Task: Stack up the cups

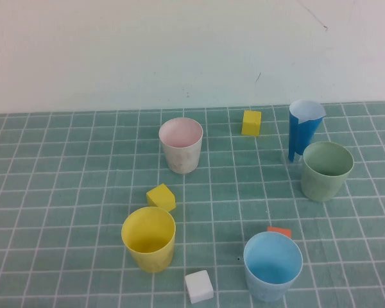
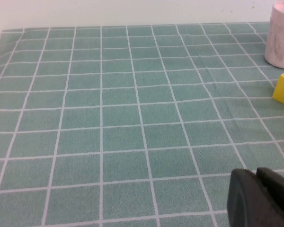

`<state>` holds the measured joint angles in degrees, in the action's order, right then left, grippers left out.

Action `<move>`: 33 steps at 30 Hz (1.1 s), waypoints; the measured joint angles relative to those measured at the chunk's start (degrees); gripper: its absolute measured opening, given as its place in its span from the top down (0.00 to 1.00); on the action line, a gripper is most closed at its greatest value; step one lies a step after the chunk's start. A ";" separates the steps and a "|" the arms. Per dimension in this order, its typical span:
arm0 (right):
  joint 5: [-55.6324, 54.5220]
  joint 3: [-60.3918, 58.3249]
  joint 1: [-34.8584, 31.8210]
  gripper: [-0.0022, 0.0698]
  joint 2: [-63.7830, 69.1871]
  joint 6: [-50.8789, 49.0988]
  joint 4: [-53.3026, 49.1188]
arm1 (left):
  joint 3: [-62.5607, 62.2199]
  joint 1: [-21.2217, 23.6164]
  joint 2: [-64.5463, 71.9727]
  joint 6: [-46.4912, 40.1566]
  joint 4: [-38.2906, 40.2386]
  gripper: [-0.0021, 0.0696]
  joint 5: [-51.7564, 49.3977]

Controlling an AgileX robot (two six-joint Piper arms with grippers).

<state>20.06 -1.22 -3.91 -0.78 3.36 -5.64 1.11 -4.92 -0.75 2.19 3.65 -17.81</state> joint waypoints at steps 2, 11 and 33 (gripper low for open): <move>0.00 0.00 0.00 0.97 0.00 0.00 0.00 | 0.00 0.00 0.00 0.00 0.00 0.97 0.00; 0.00 0.00 0.00 0.97 0.00 1.21 0.00 | 0.00 0.00 0.00 0.00 0.00 0.97 0.00; 0.00 0.00 0.00 0.97 0.00 2.41 0.00 | 0.00 0.00 0.00 0.00 0.00 0.97 0.00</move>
<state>20.06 -1.22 -3.91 -0.78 5.78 -5.64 1.11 -4.92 -0.75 2.19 3.65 -17.81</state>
